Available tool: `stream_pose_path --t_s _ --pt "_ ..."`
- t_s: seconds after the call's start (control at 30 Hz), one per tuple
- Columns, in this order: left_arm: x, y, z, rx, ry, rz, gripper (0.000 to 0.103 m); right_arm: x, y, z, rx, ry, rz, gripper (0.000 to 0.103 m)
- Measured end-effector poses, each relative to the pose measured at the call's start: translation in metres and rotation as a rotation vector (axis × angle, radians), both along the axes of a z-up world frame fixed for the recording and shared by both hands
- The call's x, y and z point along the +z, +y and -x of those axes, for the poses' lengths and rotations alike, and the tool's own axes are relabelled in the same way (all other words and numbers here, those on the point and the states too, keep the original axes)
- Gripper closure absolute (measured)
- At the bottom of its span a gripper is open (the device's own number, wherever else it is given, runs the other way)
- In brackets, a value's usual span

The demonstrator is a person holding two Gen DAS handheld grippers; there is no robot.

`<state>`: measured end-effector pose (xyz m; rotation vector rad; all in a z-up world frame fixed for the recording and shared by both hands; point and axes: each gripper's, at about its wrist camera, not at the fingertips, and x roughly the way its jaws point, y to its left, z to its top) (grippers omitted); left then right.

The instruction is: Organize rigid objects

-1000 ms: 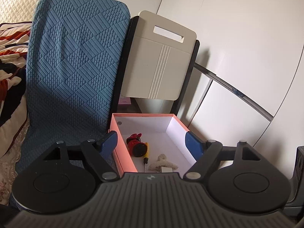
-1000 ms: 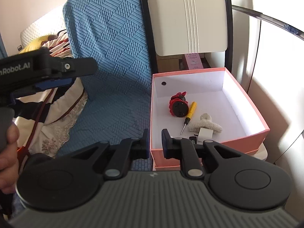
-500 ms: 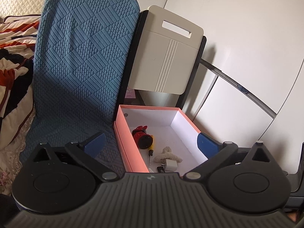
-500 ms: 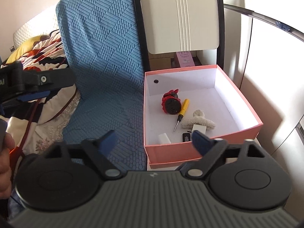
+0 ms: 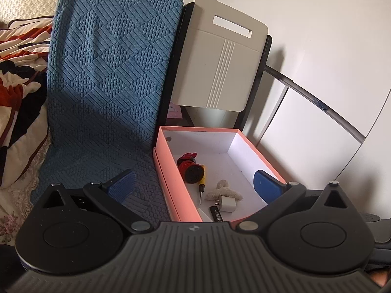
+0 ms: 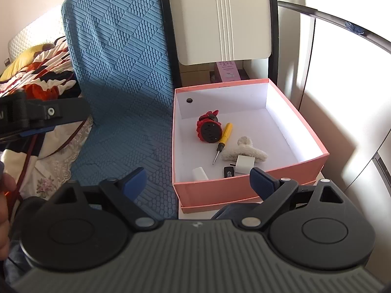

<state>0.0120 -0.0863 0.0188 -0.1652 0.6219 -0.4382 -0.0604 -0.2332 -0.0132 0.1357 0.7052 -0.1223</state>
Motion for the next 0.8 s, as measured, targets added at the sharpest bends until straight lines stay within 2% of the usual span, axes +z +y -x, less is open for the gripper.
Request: stream_pose_path --t_s 0.8 --pt "-0.002 -0.011 0.001 0.013 -0.016 -0.082 0.0 -0.002 -0.008 0.001 -0.023 -0.001 0.008 0.01"
